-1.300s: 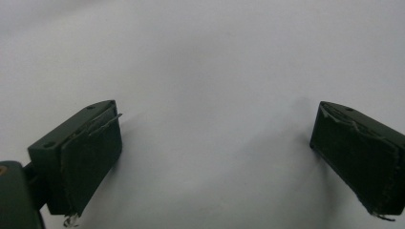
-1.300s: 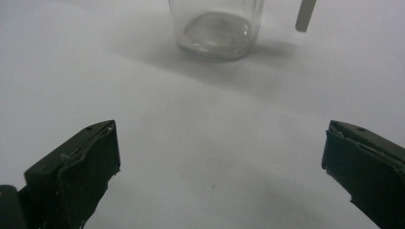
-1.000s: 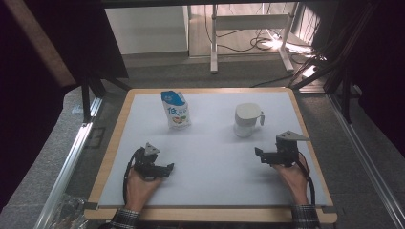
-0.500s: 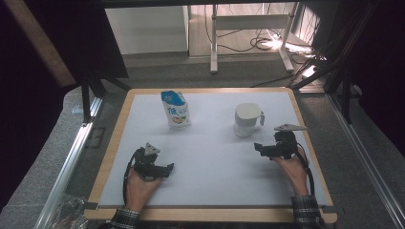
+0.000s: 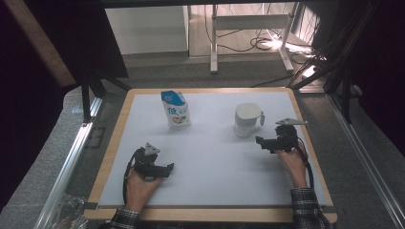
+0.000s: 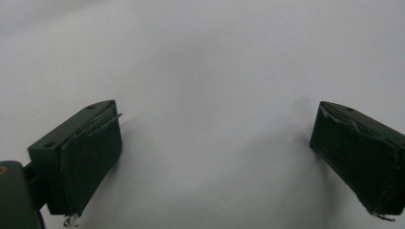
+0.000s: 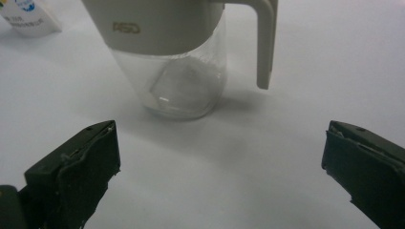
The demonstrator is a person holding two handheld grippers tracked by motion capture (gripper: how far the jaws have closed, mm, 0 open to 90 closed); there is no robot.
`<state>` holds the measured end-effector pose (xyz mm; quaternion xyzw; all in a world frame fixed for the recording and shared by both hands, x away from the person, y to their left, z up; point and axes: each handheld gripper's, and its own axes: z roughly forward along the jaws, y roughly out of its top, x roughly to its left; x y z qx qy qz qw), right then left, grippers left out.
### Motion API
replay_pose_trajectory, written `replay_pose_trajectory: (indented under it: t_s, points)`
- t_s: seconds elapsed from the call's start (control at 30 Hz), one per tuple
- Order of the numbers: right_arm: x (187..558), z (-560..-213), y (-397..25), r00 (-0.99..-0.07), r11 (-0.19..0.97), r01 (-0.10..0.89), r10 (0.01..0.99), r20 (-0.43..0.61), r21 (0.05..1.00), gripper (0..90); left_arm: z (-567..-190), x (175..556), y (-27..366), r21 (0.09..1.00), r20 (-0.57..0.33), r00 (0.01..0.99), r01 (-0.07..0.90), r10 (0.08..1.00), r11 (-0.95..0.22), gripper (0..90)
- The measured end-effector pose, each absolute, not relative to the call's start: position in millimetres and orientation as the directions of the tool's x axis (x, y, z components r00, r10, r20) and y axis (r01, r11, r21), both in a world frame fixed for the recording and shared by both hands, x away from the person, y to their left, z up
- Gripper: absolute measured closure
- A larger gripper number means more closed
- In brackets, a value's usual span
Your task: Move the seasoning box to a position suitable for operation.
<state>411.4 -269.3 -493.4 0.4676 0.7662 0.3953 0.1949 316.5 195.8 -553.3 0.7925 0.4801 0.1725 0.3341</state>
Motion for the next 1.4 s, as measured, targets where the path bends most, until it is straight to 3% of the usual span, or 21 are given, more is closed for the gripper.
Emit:
replay_pose_trajectory:
  t_s: [0.23,0.57,1.03,1.1,1.23,1.4]
  points:
    - [422,-498,-269,-0.468,0.299,0.618,0.883,0.035,0.727,0.0,-553,317,196,0.695,-0.048,0.480,0.646,0.876,-0.316,3.2]
    - [433,-489,-267,-0.435,0.270,0.625,0.899,0.040,0.733,0.2,-553,317,196,0.695,-0.048,0.480,0.646,0.876,-0.316,3.3]
    - [440,-489,-266,-0.429,0.306,0.573,0.902,-0.040,0.760,46.1,-553,317,196,0.695,-0.048,0.480,0.646,0.876,-0.316,3.3]
    - [442,-490,-266,-0.419,0.293,0.568,0.907,-0.035,0.769,47.7,-553,317,196,0.695,-0.048,0.480,0.646,0.876,-0.316,3.3]
    - [450,-489,-267,-0.413,0.213,0.604,0.908,0.072,0.768,47.9,-553,317,196,0.695,-0.048,0.480,0.646,0.876,-0.316,3.3]
    - [456,-487,-261,-0.378,0.236,0.571,0.926,-0.003,0.787,47.3,-553,317,196,0.695,-0.048,0.480,0.646,0.876,-0.316,3.3]
